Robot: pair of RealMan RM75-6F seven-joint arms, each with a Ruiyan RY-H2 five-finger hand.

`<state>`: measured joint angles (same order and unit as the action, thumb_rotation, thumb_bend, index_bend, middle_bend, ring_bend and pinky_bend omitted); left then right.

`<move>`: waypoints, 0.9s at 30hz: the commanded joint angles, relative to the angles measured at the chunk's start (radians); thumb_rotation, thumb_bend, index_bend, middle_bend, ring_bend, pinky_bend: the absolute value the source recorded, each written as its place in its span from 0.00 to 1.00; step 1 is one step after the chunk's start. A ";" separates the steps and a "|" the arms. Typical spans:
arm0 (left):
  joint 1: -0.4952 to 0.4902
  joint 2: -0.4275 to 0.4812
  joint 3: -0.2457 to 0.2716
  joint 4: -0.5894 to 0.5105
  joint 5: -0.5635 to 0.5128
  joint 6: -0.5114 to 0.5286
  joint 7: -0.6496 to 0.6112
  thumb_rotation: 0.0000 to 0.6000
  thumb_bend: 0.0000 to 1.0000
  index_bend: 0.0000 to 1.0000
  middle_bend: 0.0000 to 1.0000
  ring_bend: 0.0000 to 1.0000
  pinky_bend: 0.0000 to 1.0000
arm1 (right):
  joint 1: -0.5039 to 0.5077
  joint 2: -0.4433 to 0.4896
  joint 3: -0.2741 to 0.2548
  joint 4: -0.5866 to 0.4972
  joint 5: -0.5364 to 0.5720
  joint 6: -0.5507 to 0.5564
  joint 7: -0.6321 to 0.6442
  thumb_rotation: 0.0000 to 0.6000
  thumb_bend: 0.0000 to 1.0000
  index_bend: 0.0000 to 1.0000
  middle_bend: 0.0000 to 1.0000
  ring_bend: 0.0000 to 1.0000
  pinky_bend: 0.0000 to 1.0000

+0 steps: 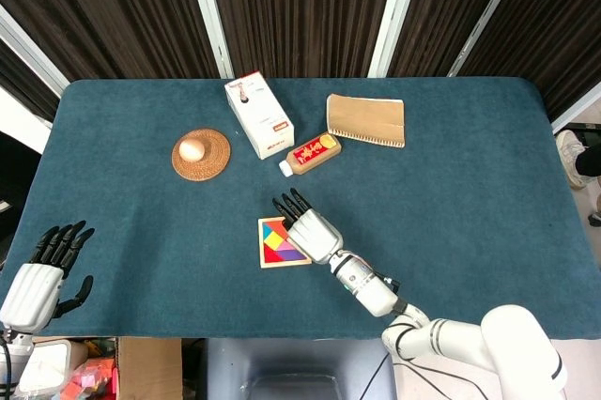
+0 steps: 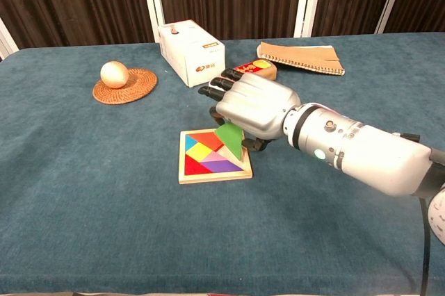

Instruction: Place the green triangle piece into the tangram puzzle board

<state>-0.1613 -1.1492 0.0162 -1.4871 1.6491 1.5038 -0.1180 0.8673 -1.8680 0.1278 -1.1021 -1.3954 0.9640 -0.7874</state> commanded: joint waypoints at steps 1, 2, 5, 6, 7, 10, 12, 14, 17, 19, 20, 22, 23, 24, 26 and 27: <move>-0.002 0.001 0.000 -0.002 -0.001 -0.004 0.002 1.00 0.49 0.00 0.00 0.00 0.00 | -0.002 -0.002 -0.001 -0.001 0.006 -0.004 -0.004 1.00 0.49 0.67 0.13 0.00 0.00; 0.000 0.000 0.002 -0.002 0.001 -0.002 0.003 1.00 0.49 0.00 0.00 0.00 0.00 | -0.002 -0.004 0.000 -0.003 0.010 -0.006 -0.005 1.00 0.49 0.67 0.13 0.00 0.00; -0.003 0.001 0.001 -0.005 0.000 -0.007 0.005 1.00 0.49 0.00 0.00 0.00 0.00 | -0.003 -0.016 0.003 -0.002 0.020 -0.009 -0.005 1.00 0.49 0.67 0.13 0.00 0.00; -0.004 0.001 0.001 -0.006 0.000 -0.008 0.005 1.00 0.49 0.00 0.00 0.00 0.00 | -0.003 -0.021 0.004 0.000 0.022 -0.009 -0.003 1.00 0.49 0.67 0.13 0.00 0.00; -0.003 0.000 0.004 -0.005 0.001 -0.010 0.006 1.00 0.49 0.00 0.00 0.00 0.00 | -0.002 -0.026 0.005 0.003 0.023 -0.009 -0.002 1.00 0.49 0.67 0.13 0.00 0.00; -0.002 0.001 0.004 -0.002 0.001 -0.007 0.003 1.00 0.49 0.00 0.00 0.00 0.00 | -0.001 -0.033 0.000 0.015 0.020 -0.010 -0.006 1.00 0.49 0.67 0.13 0.00 0.00; -0.001 0.001 0.003 -0.001 0.001 -0.005 0.001 1.00 0.49 0.00 0.00 0.00 0.00 | -0.001 -0.035 -0.002 0.019 0.019 -0.010 -0.008 1.00 0.49 0.67 0.13 0.00 0.00; 0.002 -0.002 0.006 0.006 0.002 -0.002 -0.003 1.00 0.49 0.00 0.00 0.00 0.00 | -0.001 -0.036 -0.003 0.020 0.018 -0.009 -0.007 1.00 0.49 0.67 0.13 0.00 0.00; 0.005 -0.005 0.008 0.013 0.005 0.003 -0.007 1.00 0.49 0.00 0.00 0.00 0.00 | -0.002 -0.034 -0.004 0.018 0.017 -0.006 -0.007 1.00 0.49 0.67 0.13 0.00 0.00; 0.004 -0.003 0.007 0.010 0.006 0.004 -0.008 1.00 0.49 0.00 0.00 0.00 0.00 | -0.003 -0.032 -0.004 0.017 0.015 -0.004 -0.008 1.00 0.49 0.67 0.13 0.00 0.00; 0.004 -0.004 0.007 0.010 0.006 0.003 -0.007 1.00 0.49 0.00 0.00 0.00 0.00 | -0.003 -0.031 -0.004 0.017 0.015 -0.003 -0.008 1.00 0.49 0.67 0.13 0.00 0.00; 0.004 -0.005 0.007 0.012 0.005 0.003 -0.007 1.00 0.49 0.00 0.00 0.00 0.00 | -0.003 -0.027 -0.003 0.014 0.015 -0.002 -0.010 1.00 0.49 0.67 0.13 0.00 0.00; 0.004 -0.005 0.007 0.012 0.006 0.003 -0.007 1.00 0.49 0.00 0.00 0.00 0.00 | -0.003 -0.026 -0.003 0.013 0.014 -0.002 -0.012 1.00 0.49 0.67 0.13 0.00 0.00; 0.005 -0.006 0.008 0.013 0.006 0.003 -0.007 1.00 0.49 0.00 0.00 0.00 0.00 | -0.004 -0.024 -0.004 0.012 0.014 -0.001 -0.014 1.00 0.49 0.67 0.13 0.00 0.00; 0.003 -0.007 0.005 0.013 0.007 0.006 -0.007 1.00 0.49 0.00 0.00 0.00 0.00 | -0.004 -0.020 -0.005 0.010 0.013 -0.001 -0.019 1.00 0.49 0.67 0.13 0.00 0.00; 0.001 -0.004 0.003 0.007 0.005 0.003 -0.005 1.00 0.49 0.00 0.00 0.00 0.00 | -0.004 -0.019 -0.006 0.009 0.013 0.000 -0.022 1.00 0.49 0.67 0.13 0.00 0.00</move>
<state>-0.1572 -1.1548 0.0227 -1.4761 1.6550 1.5074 -0.1238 0.8634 -1.8877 0.1222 -1.0923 -1.3824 0.9635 -0.8087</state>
